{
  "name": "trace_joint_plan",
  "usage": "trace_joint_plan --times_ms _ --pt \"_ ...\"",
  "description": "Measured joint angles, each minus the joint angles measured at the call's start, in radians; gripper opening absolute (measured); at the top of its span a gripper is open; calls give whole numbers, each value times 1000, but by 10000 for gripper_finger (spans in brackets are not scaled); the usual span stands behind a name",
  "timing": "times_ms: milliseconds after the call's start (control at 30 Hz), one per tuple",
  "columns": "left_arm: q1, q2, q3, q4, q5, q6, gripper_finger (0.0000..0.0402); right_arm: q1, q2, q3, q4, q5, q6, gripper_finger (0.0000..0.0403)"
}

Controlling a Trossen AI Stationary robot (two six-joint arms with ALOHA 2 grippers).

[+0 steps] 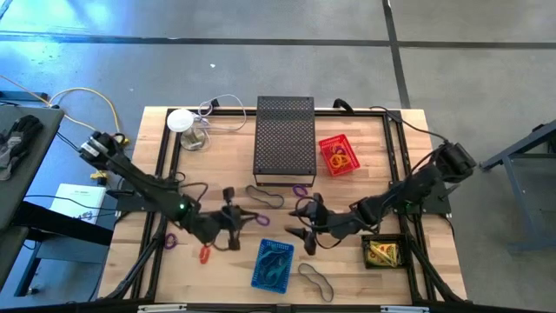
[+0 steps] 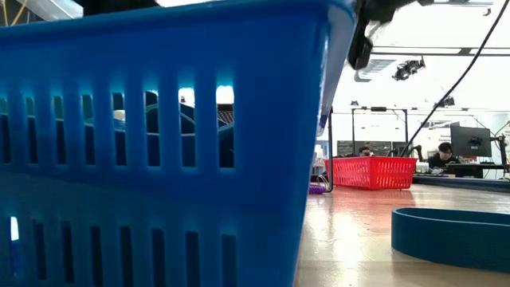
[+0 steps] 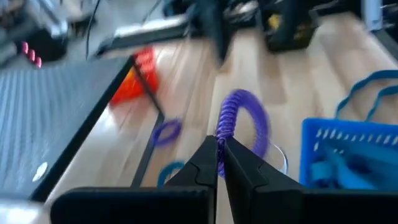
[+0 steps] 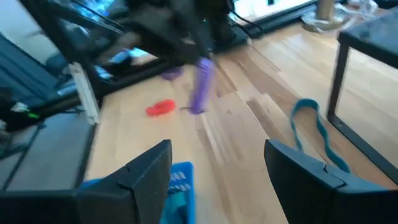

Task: Pick & Place Office Desk Supplies
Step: Put the violet spring keychain into the red bin

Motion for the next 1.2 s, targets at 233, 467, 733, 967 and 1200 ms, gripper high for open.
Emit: trace_joint_plan --times_ms 233,467,733,967,1200 --pt "7 128 0 276 -28 170 5 -17 135 -1 238 -16 -97 244" --pt "18 191 -1 330 -35 170 5 -20 182 0 401 -27 -198 244" --pt "21 194 0 335 -30 162 5 -60 183 0 349 -42 -144 244" --pt "21 194 0 332 -29 161 5 -66 183 0 318 -62 -141 197" --pt "27 194 0 332 4 177 10 -66 182 0 303 -57 -146 70"
